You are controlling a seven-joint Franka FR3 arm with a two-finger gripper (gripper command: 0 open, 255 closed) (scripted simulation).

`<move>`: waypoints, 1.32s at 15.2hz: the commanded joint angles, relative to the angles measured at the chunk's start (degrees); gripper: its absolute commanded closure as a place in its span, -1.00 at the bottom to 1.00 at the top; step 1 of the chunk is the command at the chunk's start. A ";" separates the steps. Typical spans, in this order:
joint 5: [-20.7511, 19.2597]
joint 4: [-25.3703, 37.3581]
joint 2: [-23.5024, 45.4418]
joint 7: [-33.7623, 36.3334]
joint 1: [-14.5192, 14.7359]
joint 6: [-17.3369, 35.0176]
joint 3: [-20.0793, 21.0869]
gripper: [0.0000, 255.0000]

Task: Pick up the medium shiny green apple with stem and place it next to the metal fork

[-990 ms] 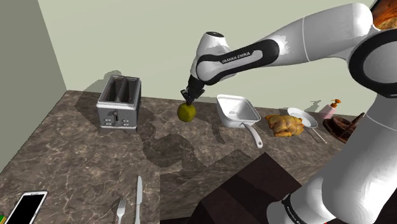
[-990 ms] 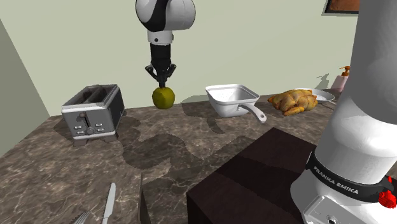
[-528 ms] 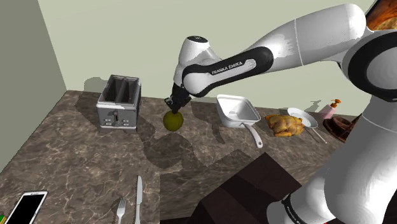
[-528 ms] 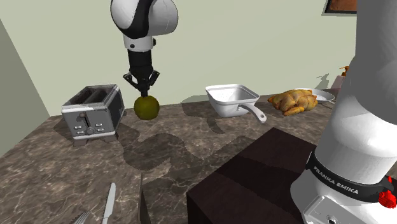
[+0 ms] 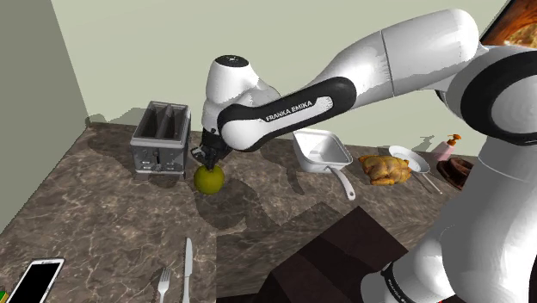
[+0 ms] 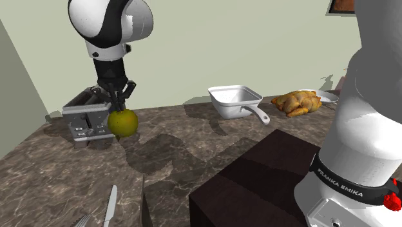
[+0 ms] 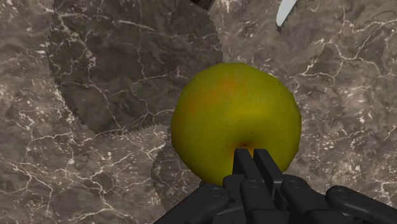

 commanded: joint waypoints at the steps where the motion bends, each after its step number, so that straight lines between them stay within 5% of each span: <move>1: -0.79 1.72 1.65 2.49 1.68 -0.22 0.29 1.00; 11: -4.42 15.57 12.06 14.62 11.91 -4.77 1.38 1.00; 20: -6.42 36.88 25.93 22.18 21.48 -13.01 1.40 1.00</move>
